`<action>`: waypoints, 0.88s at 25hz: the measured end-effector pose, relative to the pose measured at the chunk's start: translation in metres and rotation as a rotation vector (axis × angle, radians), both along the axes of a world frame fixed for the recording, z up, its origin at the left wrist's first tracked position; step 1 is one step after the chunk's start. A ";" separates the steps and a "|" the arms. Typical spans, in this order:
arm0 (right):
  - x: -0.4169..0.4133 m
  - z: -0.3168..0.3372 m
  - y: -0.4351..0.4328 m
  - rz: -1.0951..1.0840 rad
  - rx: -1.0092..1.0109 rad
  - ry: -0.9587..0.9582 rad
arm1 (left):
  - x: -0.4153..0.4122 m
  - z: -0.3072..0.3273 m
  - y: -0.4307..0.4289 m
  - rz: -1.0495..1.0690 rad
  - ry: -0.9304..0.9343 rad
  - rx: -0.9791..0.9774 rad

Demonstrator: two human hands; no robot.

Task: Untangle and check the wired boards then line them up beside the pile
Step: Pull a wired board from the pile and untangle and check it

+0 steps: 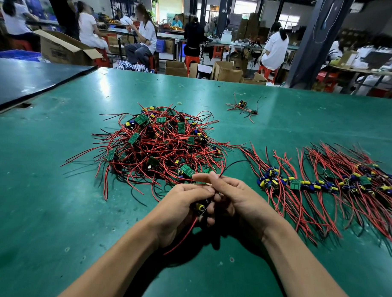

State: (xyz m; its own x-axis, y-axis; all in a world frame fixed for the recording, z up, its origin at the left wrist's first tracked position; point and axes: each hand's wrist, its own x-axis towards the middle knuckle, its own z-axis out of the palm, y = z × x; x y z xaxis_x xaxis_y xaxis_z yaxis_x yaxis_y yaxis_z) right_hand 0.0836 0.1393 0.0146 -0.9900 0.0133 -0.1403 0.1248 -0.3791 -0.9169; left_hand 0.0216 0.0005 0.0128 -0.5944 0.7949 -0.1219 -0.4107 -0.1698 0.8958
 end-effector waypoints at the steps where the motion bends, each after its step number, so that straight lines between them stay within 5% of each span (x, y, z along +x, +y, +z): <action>1: -0.001 0.000 -0.001 -0.030 -0.013 0.009 | 0.000 0.000 0.000 0.010 0.006 -0.001; 13: -0.015 -0.008 0.007 -0.632 0.162 0.108 | 0.003 0.001 0.002 -0.048 0.126 -0.087; 22: -0.015 -0.006 0.004 -0.401 -0.118 0.023 | 0.005 0.002 -0.001 -0.058 0.084 -0.105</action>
